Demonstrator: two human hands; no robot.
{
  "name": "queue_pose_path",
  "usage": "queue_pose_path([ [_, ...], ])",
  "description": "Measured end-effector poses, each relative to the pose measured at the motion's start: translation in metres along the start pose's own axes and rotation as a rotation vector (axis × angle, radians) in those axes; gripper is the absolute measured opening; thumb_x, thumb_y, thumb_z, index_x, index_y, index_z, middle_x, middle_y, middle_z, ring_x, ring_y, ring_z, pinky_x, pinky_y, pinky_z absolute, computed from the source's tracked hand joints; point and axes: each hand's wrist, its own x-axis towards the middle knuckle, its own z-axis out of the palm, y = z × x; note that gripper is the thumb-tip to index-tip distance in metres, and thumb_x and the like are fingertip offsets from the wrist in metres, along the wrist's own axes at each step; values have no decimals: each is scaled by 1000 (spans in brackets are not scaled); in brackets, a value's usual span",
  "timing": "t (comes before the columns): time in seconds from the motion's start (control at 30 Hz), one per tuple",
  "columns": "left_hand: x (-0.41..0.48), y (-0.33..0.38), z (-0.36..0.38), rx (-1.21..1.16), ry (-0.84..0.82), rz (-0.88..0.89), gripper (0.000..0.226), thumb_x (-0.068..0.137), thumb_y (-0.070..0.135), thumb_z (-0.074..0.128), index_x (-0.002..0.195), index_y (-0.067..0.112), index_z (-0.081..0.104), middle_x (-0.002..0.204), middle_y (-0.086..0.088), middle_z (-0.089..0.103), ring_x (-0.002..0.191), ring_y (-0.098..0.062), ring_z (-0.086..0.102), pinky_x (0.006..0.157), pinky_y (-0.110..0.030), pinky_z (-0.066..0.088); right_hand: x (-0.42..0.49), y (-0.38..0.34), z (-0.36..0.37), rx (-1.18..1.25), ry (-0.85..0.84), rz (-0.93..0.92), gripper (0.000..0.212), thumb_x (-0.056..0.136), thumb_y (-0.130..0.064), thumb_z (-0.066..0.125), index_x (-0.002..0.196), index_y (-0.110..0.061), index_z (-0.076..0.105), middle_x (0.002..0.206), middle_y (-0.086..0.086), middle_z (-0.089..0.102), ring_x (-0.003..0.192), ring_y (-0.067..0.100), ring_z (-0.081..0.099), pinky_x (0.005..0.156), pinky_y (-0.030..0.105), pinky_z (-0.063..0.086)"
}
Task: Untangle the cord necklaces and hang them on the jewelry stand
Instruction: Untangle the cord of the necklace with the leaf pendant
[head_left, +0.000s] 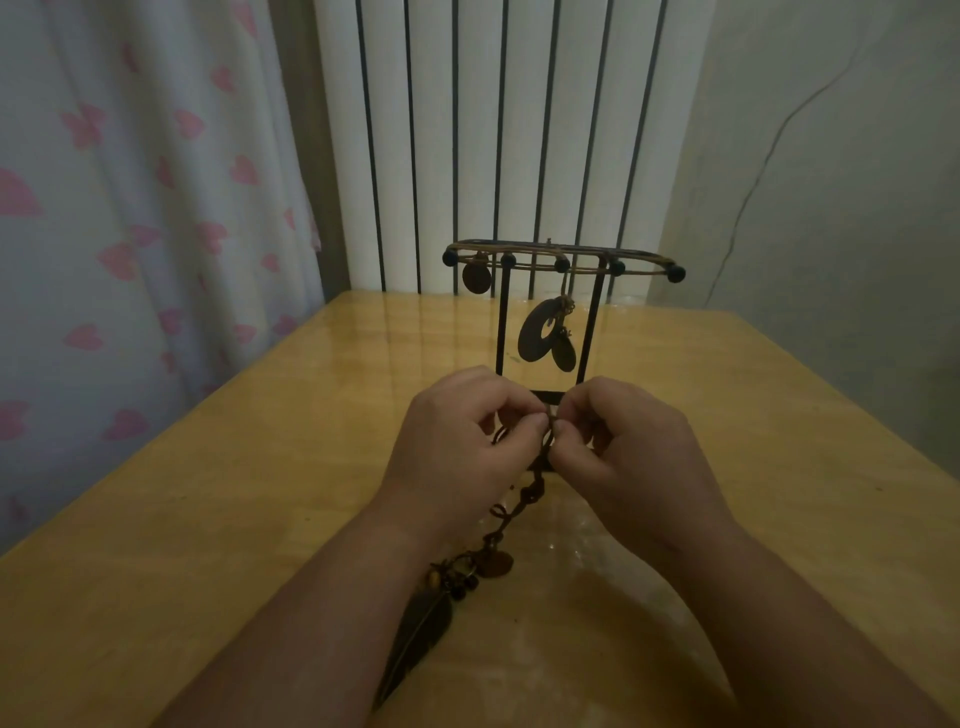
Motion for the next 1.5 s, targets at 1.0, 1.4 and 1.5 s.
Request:
queue_pose_path([
  [1.0,3,0,-2,-116,-398,-257,23,91,16,55,74,29,49,67,9,48,57,1,43,51,-15,36,1,1,0,-68,-211,2,10,87,-29,56,79,-26,51,71,-10,48,62,7,42,53,17,31],
  [1.4,3,0,-2,-168,-364,-295,17,90,22,57,77,33,55,70,9,55,60,1,47,53,-13,39,1,-1,-3,-5,-193,39,11,85,-29,57,77,-29,50,70,-9,49,61,6,43,53,17,34],
  [1.5,2,1,-2,-143,-362,-289,18,89,21,57,75,33,54,67,9,53,58,0,45,52,-15,37,1,-1,-2,-10,-201,43,12,85,-29,57,76,-29,50,70,-8,50,61,7,44,52,18,36],
])
